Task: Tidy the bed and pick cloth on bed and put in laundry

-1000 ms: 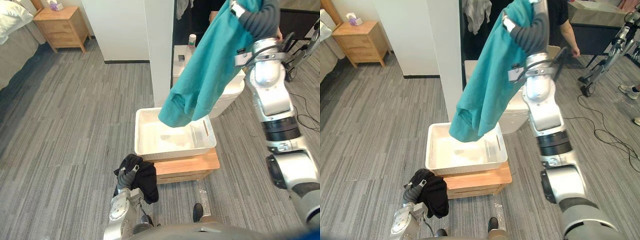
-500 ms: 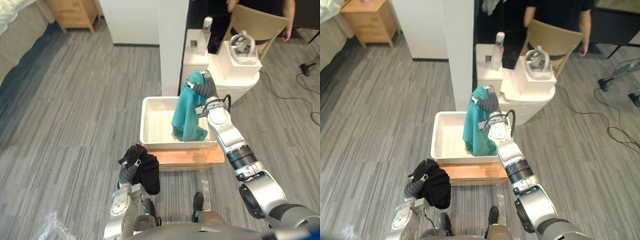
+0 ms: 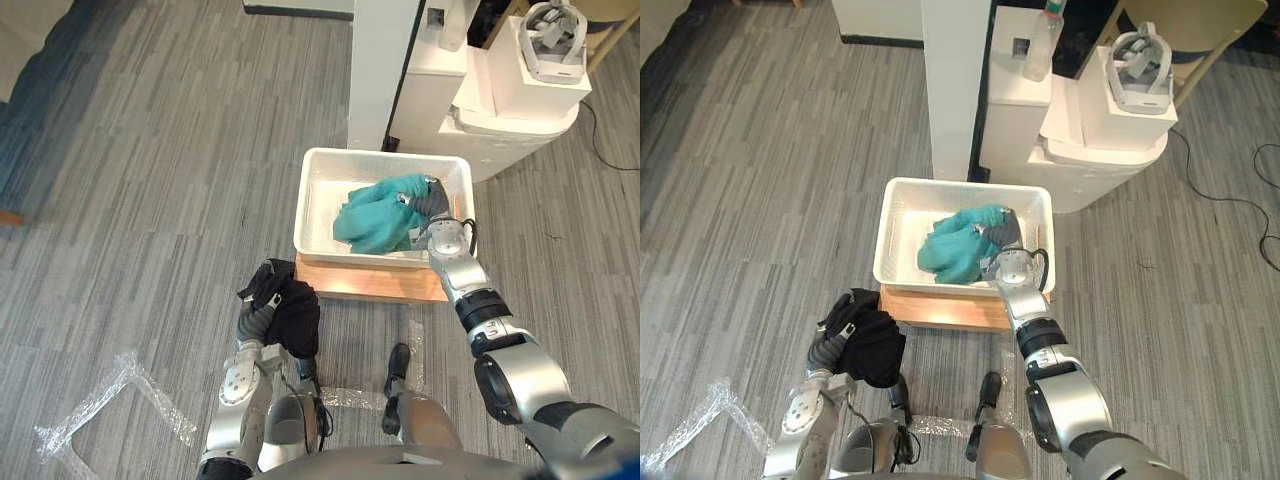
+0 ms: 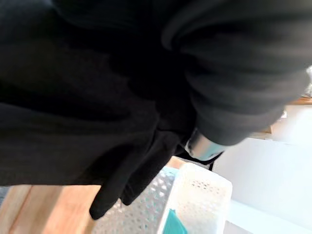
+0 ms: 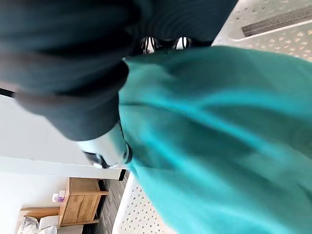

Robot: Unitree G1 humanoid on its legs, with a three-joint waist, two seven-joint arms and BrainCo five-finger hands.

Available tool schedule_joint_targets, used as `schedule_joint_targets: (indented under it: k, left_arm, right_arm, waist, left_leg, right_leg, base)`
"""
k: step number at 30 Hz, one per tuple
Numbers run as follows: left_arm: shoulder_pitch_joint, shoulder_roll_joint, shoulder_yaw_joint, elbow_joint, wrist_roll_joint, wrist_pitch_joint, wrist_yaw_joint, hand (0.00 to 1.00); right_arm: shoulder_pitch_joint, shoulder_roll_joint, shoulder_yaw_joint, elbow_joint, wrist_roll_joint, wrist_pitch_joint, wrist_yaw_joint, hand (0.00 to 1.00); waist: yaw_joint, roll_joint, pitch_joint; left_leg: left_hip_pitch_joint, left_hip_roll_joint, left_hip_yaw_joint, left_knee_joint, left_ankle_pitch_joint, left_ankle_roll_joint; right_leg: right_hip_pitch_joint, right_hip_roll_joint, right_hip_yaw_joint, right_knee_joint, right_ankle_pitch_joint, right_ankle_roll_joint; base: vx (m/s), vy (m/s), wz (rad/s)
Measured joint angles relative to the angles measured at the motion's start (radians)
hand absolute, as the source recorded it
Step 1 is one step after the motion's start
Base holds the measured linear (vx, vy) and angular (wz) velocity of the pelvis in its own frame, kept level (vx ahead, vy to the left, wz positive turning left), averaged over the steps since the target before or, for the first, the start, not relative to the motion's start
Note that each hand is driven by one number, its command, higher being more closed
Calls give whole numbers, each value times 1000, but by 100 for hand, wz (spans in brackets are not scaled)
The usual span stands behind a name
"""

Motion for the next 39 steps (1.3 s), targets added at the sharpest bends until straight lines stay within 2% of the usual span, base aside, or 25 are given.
schedule_joint_targets:
  k: [8, 12, 16, 20, 26, 31, 34, 39]
  left_arm:
    - [-8, 1, 0, -64, 0, -16, 1, 100]
    - [-12, 1, 1, -69, 0, -16, 1, 100]
    - [-18, 5, 2, -73, 0, -16, 1, 100]
    - [-25, 20, 2, -123, 1, -16, 1, 100]
    - [-26, 30, 3, -176, 0, -20, 1, 100]
    - [-36, 31, 5, -240, -1, -38, 2, 100]
    - [-45, 31, 20, -299, -2, -39, 3, 100]
    - [-142, 52, 71, -338, 10, -93, 44, 100]
  right_arm:
    - [-5, -4, -11, 1, -1, 4, 6, 0]
    - [52, -34, -15, -72, -32, 8, 6, 0]
    - [122, -59, -41, -157, -58, 14, 6, 0]
    - [187, -118, -48, -222, -104, 15, 7, 0]
    - [302, -200, -86, -270, -276, 18, 16, 0]
    - [385, -202, -129, -263, -344, 25, 15, 0]
    - [440, -189, -187, -211, -342, 25, 10, 0]
    - [556, -154, -293, -40, -207, 29, 7, 0]
  waist:
    - [-3, -2, 4]
    - [-6, -2, 4]
    - [-27, -7, 1]
    - [-48, -14, -3]
    - [-60, -23, -83]
    - [-87, -31, -112]
    - [-90, -31, -129]
    - [-99, -23, -149]
  left_leg:
    - [25, 2, 14, 0, -3, -3]
    - [56, 4, 28, -1, -9, -7]
    - [75, 8, 45, -2, -13, -7]
    - [97, 18, 61, -6, -22, -18]
    - [125, 35, 101, -1, -29, -28]
    - [133, 36, 105, -1, -30, -29]
    - [137, 36, 105, -3, -30, -30]
    - [143, 36, 104, -6, -31, -30]
  right_leg:
    - [19, 2, 10, 0, 0, 0]
    - [41, 4, 27, 0, -1, 0]
    - [52, 8, 43, 0, -1, 0]
    - [64, 19, 59, 0, -1, -1]
    - [71, 41, 103, -10, 0, -4]
    - [74, 42, 111, -10, 0, -4]
    - [77, 42, 112, -10, 0, -4]
    - [83, 42, 112, -10, 0, -4]
  base:
    - [1, -3, -3]
    - [-11, -10, -11]
    - [-19, -16, -12]
    - [-13, -28, -13]
    - [39, -34, -21]
    - [4, -12, -7]
    - [-11, -6, 1]
    - [-14, -5, 1]
